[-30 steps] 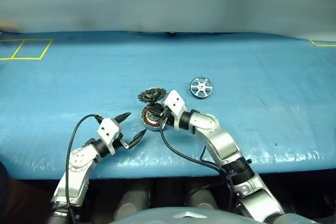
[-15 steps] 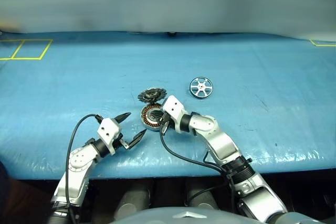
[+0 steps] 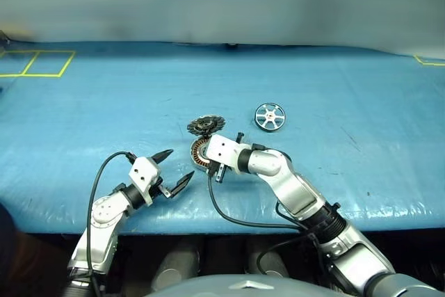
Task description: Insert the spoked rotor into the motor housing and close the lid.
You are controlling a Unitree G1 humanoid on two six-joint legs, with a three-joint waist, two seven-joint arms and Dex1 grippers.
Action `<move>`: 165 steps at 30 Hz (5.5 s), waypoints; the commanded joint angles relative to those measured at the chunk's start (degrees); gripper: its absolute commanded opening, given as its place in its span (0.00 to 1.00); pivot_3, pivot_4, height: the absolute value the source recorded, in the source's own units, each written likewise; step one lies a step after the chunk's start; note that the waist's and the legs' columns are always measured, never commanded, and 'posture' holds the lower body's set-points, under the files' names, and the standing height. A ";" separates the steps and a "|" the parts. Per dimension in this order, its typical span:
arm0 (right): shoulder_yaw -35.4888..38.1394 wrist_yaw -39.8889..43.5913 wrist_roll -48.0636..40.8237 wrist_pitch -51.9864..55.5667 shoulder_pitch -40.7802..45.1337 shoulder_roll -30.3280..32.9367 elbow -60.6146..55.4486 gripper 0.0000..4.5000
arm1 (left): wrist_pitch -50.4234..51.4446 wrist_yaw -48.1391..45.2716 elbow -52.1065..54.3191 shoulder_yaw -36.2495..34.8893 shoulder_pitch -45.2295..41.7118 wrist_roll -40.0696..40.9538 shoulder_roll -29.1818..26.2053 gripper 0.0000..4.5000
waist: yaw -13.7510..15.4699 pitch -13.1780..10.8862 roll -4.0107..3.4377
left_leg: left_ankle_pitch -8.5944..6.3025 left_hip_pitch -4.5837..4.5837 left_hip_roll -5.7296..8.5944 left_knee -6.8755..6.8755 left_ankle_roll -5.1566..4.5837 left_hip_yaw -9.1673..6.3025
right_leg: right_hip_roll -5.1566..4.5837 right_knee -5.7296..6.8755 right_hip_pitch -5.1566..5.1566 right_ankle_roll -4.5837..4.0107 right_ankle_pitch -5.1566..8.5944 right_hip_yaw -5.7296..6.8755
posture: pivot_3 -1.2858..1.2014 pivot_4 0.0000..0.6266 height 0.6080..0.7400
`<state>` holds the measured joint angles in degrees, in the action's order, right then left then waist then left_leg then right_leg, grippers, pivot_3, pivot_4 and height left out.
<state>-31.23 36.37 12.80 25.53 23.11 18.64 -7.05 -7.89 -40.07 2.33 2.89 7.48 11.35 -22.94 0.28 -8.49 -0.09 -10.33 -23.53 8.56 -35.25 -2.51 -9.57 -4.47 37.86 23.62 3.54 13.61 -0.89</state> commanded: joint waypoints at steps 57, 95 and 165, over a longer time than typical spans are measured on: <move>8.02 -2.76 -6.07 1.42 -1.58 -5.04 0.08 0.00 | -0.83 -0.11 0.34 -0.17 -0.25 -0.03 0.03 1.00 | 0.34 0.05 0.10 | -0.03 -0.09 -0.02 0.15 -0.01 0.00 | 0.00 -0.06 0.16 0.12 -0.07 0.03 | 0.52 0.24 1.00; 15.20 -1.35 -13.69 3.09 -4.95 -4.13 -7.27 0.00 | -0.81 0.07 -0.19 -0.71 -0.38 0.38 0.14 1.00 | 0.44 0.03 0.08 | -0.04 -0.15 -0.02 0.15 -0.01 -0.01 | 0.00 -0.06 0.22 0.13 -0.07 0.02 | 0.52 0.24 1.00; 26.36 -8.71 -13.71 1.70 6.70 2.19 26.80 0.51 | -2.58 1.45 -1.33 -0.06 0.76 -0.40 0.29 1.00 | -0.84 -0.03 0.02 | -0.11 -0.04 -0.02 0.09 -0.09 0.06 | -0.02 -0.07 0.06 -0.17 -0.25 0.02 | 0.52 0.24 1.00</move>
<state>-4.00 26.07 -0.58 26.58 30.26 20.77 18.38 -10.29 -38.79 -1.69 2.84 8.17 11.15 -22.55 -0.57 -8.53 -0.06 -10.44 -23.57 8.54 -35.16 -2.60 -9.51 -4.49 37.79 23.68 3.37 13.36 -0.86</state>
